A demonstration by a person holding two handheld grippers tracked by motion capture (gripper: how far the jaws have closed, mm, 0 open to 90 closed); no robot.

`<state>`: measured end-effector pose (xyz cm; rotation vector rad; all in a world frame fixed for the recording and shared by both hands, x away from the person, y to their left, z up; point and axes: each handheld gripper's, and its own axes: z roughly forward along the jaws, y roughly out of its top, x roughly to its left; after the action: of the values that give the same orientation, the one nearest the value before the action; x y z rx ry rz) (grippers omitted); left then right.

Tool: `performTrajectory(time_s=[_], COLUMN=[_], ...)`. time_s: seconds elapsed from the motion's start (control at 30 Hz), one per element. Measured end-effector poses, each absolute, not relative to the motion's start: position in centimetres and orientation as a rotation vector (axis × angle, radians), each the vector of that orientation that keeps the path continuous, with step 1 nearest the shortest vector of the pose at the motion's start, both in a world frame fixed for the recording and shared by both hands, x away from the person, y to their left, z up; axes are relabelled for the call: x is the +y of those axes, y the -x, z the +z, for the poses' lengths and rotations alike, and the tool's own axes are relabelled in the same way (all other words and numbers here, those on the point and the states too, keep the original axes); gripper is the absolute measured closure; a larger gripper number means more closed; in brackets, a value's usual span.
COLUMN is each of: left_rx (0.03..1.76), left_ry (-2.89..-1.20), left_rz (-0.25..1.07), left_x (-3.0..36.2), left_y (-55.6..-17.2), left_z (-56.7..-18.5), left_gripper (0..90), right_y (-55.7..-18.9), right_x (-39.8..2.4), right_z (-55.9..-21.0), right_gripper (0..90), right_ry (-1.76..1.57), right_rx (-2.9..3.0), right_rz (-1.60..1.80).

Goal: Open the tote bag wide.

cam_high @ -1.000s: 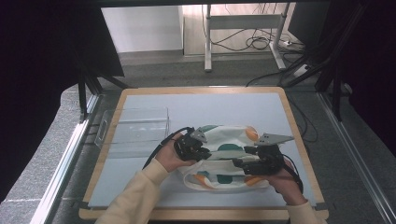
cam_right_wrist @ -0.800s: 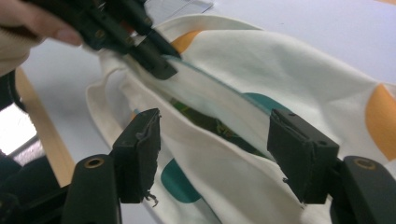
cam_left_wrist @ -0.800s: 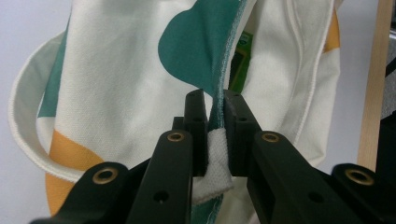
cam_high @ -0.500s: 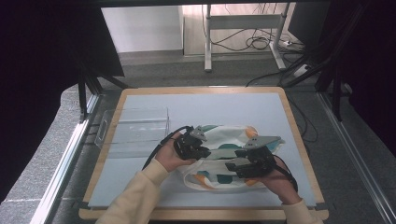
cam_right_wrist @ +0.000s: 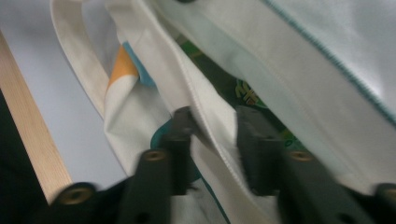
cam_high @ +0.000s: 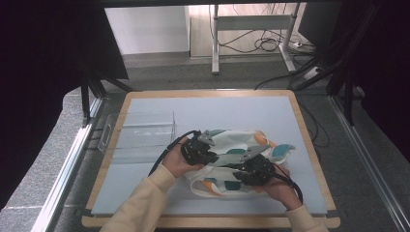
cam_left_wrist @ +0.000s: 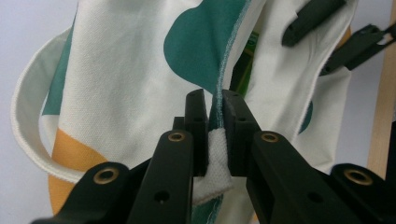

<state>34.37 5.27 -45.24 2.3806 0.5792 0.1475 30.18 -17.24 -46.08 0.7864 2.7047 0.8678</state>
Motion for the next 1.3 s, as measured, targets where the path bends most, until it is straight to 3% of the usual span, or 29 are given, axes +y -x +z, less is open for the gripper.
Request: performTrajectory(time_s=[0.03, 0.23, 1.3], left_rx=[0.588, 0.591, 0.791], left_ry=[-2.378, -2.379, -2.294], left_rz=[0.152, 0.192, 0.302], left_x=[5.3, 5.2, 6.1], left_y=[-34.4, -34.4, -40.0], left_z=[-45.1, -44.9, -45.1], left_gripper=[82.6, 82.8, 83.2], right_y=[-30.3, -30.0, -29.4], right_x=[-17.3, -17.3, -18.5], right_z=[-46.1, -46.1, -47.2], right_gripper=[79.2, 84.7, 84.9], right_ry=[-0.787, -0.761, -0.769], right_rx=[2.706, 2.7, 2.756], right_rz=[0.865, 0.883, 0.971])
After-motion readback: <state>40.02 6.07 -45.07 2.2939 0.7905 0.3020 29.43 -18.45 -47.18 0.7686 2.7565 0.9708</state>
